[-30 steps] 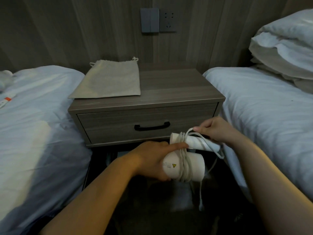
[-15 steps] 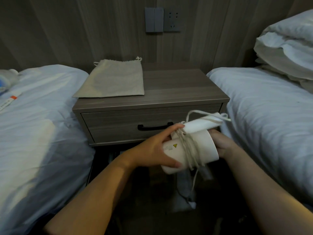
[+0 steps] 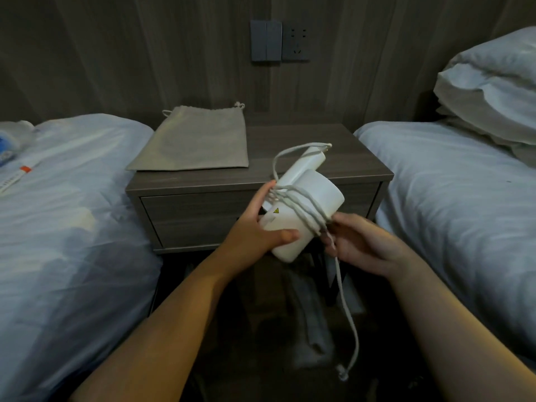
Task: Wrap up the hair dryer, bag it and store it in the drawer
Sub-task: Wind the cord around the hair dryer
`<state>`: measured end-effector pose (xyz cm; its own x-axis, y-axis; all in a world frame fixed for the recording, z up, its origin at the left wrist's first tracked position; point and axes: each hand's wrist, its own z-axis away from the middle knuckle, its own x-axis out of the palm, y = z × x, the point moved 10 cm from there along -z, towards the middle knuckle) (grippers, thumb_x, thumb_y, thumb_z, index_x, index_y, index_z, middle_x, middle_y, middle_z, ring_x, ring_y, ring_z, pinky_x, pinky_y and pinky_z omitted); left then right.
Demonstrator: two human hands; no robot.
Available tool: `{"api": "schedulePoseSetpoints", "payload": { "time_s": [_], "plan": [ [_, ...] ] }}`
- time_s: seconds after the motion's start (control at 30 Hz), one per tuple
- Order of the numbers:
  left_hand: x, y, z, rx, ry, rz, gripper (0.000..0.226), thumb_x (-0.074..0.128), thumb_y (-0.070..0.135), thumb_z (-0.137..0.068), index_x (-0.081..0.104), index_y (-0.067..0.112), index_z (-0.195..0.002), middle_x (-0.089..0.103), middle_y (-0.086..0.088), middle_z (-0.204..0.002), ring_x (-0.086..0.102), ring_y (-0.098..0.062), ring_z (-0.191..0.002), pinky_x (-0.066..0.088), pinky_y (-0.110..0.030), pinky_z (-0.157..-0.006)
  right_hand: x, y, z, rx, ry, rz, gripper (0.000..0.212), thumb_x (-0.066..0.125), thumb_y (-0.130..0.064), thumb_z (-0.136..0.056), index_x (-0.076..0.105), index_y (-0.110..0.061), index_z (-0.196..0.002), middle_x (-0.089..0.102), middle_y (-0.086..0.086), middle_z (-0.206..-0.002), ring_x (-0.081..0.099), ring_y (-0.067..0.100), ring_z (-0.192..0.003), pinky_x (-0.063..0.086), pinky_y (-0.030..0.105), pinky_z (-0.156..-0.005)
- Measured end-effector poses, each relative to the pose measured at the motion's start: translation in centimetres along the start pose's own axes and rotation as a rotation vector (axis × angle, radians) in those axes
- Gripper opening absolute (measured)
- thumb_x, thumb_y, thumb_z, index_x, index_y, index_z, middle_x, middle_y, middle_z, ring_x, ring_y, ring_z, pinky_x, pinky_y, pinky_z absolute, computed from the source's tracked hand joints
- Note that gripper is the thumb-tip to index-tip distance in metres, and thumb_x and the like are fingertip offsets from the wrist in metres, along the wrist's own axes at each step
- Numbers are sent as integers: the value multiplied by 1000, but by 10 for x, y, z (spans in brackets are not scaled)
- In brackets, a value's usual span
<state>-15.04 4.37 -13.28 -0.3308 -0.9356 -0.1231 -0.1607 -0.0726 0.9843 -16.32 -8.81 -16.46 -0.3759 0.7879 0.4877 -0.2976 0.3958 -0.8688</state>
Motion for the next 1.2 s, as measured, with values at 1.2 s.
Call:
{"api": "schedulePoseSetpoints", "payload": {
  "time_s": [1.2],
  "plan": [
    [-12,2,0,-120,116,81,63,70,31,-75,39,34,-130,53,18,-106,58,-5,-96,51,-25,-75,27,-31,18,-207,498,834,4,60,-31,-87,59,-28,-88,60,-11,-71,55,-14,-53,40,5,-48]
  ]
}}
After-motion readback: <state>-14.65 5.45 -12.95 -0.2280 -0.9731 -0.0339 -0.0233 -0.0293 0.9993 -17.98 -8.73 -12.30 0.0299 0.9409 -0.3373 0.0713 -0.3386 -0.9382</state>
